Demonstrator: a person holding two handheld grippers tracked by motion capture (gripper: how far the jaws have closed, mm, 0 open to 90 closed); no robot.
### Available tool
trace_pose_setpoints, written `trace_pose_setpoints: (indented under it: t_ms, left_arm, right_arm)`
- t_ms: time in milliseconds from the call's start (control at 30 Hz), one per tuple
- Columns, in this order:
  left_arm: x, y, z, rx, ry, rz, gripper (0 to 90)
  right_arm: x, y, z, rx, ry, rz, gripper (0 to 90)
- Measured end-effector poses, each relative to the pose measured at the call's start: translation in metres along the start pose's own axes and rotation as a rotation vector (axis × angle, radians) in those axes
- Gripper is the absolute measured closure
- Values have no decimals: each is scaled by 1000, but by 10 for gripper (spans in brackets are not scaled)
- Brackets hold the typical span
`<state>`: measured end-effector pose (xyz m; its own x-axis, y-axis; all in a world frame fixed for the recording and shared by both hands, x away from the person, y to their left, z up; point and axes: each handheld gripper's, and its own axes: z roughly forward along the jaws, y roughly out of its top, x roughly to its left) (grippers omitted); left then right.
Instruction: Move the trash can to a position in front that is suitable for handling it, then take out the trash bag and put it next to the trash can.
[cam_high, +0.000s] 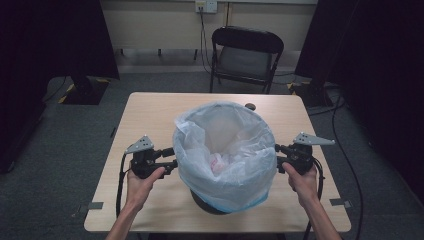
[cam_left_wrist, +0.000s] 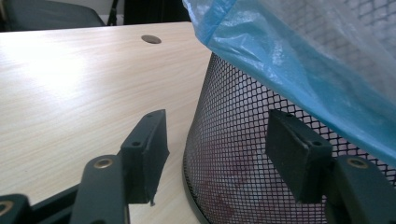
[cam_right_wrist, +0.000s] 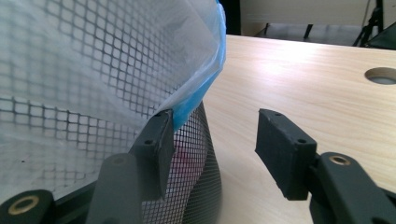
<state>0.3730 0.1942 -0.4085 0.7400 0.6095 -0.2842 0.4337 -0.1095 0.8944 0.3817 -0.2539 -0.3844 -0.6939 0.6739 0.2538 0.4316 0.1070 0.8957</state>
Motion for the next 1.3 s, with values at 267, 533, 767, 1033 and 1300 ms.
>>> trace_pose_setpoints:
  t_ms: [267,533,767,1033,1300]
  left_arm:
    - [7,1,0,20,11,15,289]
    - [21,9,-18,12,55,-18,245]
    - [15,21,-38,-47,67,-1,259]
    - [2,36,-55,-95,63,23,438]
    - [-31,75,-76,-172,-17,108,374]
  right_arm:
    - [-3,3,2,20,-66,-6,300]
    - [-8,13,-5,7,-88,-15,253]
    - [-7,22,-17,-50,-80,11,342]
    - [4,46,-38,-148,-66,-16,435]
    - [18,69,-45,-189,-19,-46,433]
